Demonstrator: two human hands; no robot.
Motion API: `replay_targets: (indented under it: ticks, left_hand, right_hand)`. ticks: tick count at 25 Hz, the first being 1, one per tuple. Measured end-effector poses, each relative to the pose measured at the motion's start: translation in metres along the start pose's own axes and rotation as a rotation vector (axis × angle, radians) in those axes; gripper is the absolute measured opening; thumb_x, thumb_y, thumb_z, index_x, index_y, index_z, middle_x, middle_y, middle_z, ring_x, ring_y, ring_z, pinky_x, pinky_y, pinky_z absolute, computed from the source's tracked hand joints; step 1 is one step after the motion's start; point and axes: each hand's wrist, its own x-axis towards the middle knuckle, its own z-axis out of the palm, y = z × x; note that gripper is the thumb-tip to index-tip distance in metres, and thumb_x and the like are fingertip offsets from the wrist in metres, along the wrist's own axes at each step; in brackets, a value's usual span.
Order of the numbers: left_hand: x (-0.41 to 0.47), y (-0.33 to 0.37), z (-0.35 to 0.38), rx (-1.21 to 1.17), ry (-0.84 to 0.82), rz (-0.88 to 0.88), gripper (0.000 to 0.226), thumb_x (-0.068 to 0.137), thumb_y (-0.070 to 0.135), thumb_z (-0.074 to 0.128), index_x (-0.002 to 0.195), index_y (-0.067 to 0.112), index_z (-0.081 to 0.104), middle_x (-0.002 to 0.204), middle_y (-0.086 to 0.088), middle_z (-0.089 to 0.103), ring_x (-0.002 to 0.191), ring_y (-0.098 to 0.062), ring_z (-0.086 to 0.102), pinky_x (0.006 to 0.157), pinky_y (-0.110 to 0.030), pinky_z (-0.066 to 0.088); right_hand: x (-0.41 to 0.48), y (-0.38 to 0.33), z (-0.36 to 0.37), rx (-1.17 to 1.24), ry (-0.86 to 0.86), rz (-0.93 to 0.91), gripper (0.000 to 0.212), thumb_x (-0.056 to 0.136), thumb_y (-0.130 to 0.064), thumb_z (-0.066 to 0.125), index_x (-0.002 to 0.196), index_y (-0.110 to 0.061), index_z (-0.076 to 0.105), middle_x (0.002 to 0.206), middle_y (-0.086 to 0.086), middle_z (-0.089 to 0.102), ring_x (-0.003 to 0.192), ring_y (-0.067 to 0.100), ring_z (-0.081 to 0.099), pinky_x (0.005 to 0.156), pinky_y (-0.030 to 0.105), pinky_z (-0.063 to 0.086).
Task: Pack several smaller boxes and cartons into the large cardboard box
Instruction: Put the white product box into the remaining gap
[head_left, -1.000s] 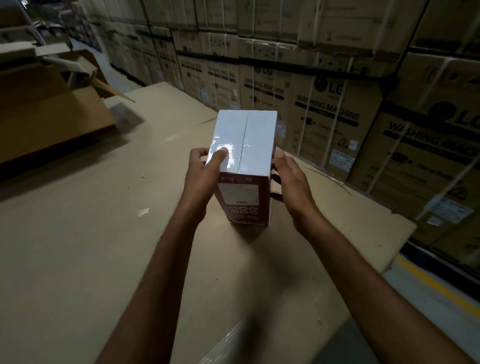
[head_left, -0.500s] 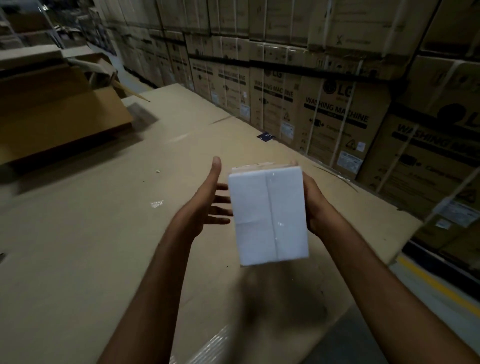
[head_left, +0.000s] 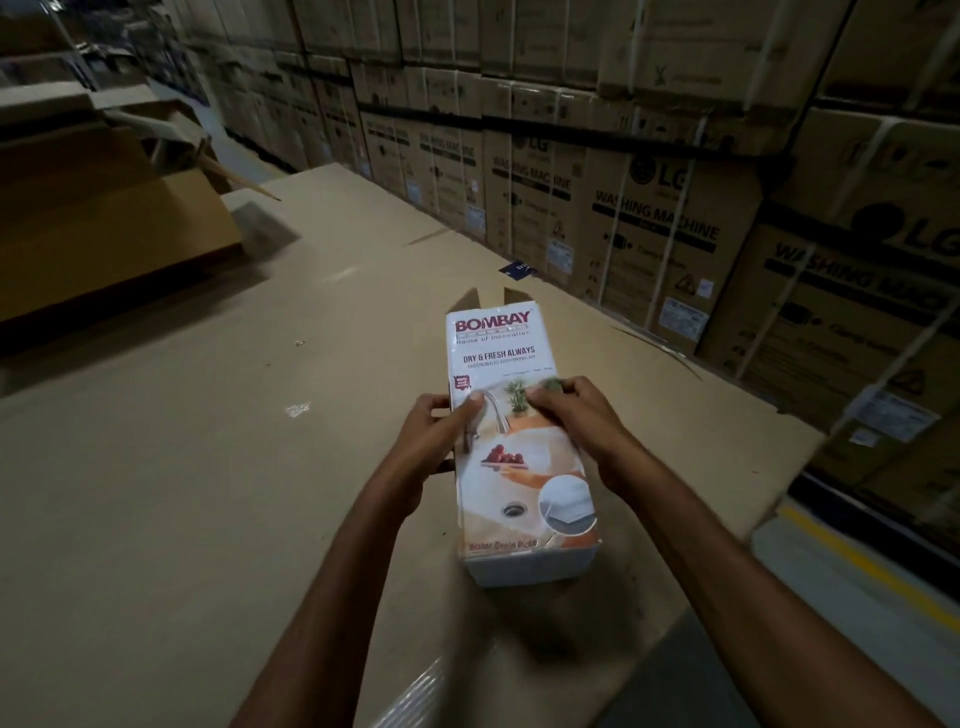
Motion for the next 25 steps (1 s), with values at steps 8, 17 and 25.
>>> replay_targets:
  ticks: [8,17,25]
  left_hand:
    - [-0.008,0.049,-0.043,0.344,0.044,0.408,0.109,0.079,0.064,0.076,0.15,0.062,-0.007,0.135,0.001,0.048,0.113,-0.018,0.062,0.075,-0.042,0.064]
    - [-0.067,0.056,-0.082,0.577,0.109,0.71,0.085,0.077,0.058,0.08,0.139,0.049,0.023,0.14,0.004,0.056,0.087,-0.013,0.072,0.066,-0.027,0.061]
    - [-0.146,0.017,-0.102,0.463,0.307,0.675,0.051,0.095,0.058,0.056,0.139,0.05,0.031,0.145,0.008,0.055,0.096,-0.004,0.069,0.066,-0.014,0.056]
  right_hand:
    - [-0.01,-0.074,-0.018,-0.489,-0.137,-0.402,0.133,0.062,-0.068,0.088,0.151,-0.062,-0.011,0.155,0.001,0.041,0.129,0.022,0.057,0.105,0.05,0.051]
    - [-0.066,-0.092,0.016,-0.657,-0.051,-0.649,0.11,0.068,-0.048,0.091,0.143,-0.047,0.011,0.136,-0.003,0.052,0.098,0.016,0.068,0.082,0.033,0.061]
    - [-0.122,-0.072,0.074,-0.644,-0.007,-0.786,0.101,0.078,-0.037,0.086,0.147,-0.047,0.013,0.14,-0.003,0.052,0.094,0.012,0.067,0.069,0.027,0.06]
